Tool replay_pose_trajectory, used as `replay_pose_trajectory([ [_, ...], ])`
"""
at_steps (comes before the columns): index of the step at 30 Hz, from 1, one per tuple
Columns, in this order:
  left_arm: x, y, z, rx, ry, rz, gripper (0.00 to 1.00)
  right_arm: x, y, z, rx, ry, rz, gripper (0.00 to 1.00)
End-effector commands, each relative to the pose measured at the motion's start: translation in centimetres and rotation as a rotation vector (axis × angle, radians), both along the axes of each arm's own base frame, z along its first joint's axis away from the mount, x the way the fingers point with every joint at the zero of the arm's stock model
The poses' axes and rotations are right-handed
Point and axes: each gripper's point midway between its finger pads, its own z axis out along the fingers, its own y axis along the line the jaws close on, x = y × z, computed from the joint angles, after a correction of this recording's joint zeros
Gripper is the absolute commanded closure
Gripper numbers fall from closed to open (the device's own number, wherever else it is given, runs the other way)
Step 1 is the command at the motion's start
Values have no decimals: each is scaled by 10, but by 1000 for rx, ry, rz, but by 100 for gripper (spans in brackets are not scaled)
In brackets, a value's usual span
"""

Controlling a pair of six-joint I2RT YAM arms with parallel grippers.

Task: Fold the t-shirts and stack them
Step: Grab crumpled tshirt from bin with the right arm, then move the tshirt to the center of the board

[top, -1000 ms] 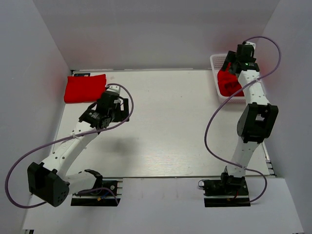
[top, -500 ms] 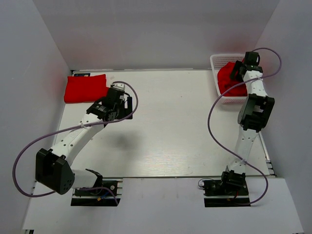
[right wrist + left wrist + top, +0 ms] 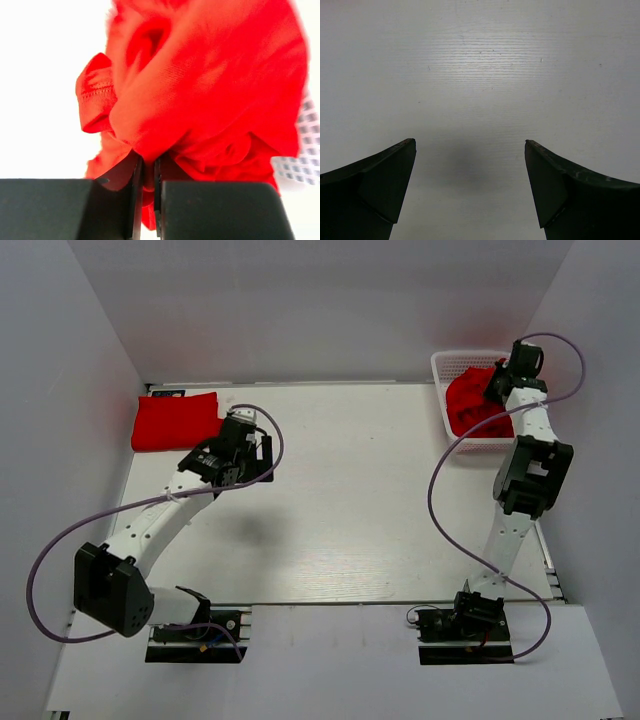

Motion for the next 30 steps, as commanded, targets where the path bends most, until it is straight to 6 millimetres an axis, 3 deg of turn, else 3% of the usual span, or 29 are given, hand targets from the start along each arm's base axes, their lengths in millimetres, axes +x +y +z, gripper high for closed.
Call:
replay_pose_trajectory([
  [1, 3, -3, 43, -69, -111, 1, 0, 4, 9, 141, -34, -322, 65, 100],
  [7, -3, 3, 71, -100, -203, 14, 0, -25, 24, 244, -100, -490, 145, 100],
  [11, -12, 6, 79, -121, -231, 7, 0, -52, 47, 315, -119, -621, 234, 100],
  [14, -27, 11, 75, -117, -210, 1, 0, -78, 79, 357, -109, -707, 376, 100],
  [17, -39, 17, 70, -120, -201, 7, 0, -125, 132, 404, -38, -808, 577, 100],
  [19, -42, 18, 72, -132, -210, 12, 0, -138, 145, 412, -13, -825, 625, 100],
  [21, -48, 18, 59, -133, -177, 11, 0, -159, 168, 421, 20, -844, 727, 100],
  [26, -58, 22, 59, -138, -169, 18, 0, -200, 223, 438, 108, -892, 947, 100],
  [28, -60, 25, 60, -139, -171, 31, 0, -206, 238, 429, 149, -872, 1020, 100],
  [29, -61, 25, 62, -143, -179, 30, 0, -214, 258, 425, 173, -864, 1076, 100],
  [30, -63, 26, 65, -149, -190, 30, 0, -213, 260, 422, 178, -859, 1077, 100],
])
